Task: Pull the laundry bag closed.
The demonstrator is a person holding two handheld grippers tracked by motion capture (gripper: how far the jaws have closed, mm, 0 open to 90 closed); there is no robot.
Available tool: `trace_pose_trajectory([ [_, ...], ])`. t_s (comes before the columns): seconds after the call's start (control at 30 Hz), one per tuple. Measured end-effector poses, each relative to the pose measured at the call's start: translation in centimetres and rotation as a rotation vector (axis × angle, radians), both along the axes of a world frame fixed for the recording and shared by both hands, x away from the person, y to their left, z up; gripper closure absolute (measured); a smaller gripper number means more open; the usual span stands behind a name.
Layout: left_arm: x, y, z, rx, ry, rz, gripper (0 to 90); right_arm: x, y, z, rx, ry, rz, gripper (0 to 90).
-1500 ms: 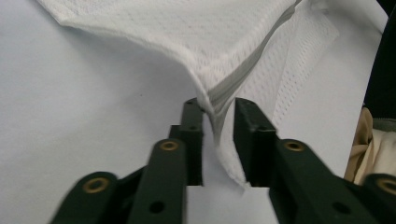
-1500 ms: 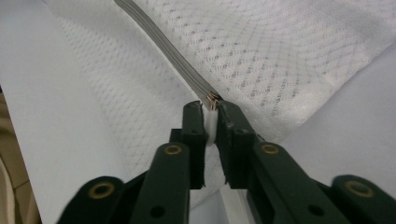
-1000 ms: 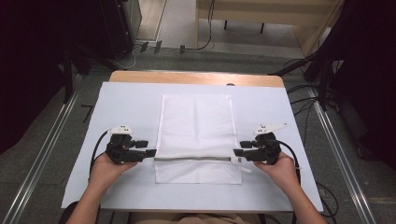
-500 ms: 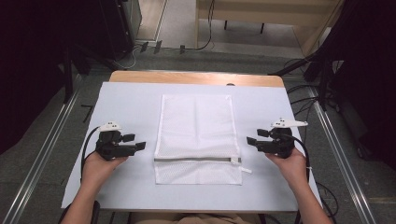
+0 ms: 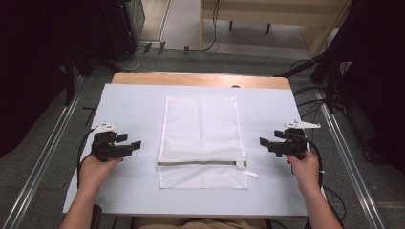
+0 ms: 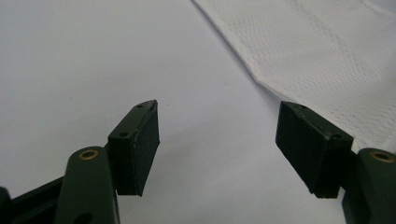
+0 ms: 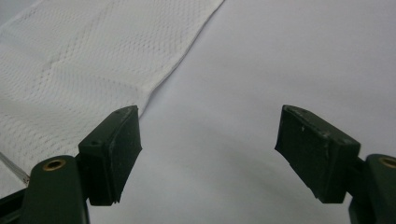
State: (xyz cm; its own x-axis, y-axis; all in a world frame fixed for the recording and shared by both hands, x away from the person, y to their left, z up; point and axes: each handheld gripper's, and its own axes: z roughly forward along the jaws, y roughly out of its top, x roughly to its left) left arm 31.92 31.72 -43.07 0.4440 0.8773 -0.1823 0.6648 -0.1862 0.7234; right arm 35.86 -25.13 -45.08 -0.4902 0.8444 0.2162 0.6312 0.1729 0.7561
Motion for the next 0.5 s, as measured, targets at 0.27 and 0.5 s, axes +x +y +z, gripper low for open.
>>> trace_pose_trajectory([
  [0.27, 0.06, -0.17, -0.17, 0.017, 0.009, -0.006, 30.5, 0.03, 0.0, -0.12, -0.012, 0.01, -0.002, 22.8],
  [0.5, 0.18, -0.39, -0.45, 0.033, 0.017, -0.013, 29.7, 0.17, 0.12, -0.39, -0.027, 0.017, 0.001, 22.7],
])
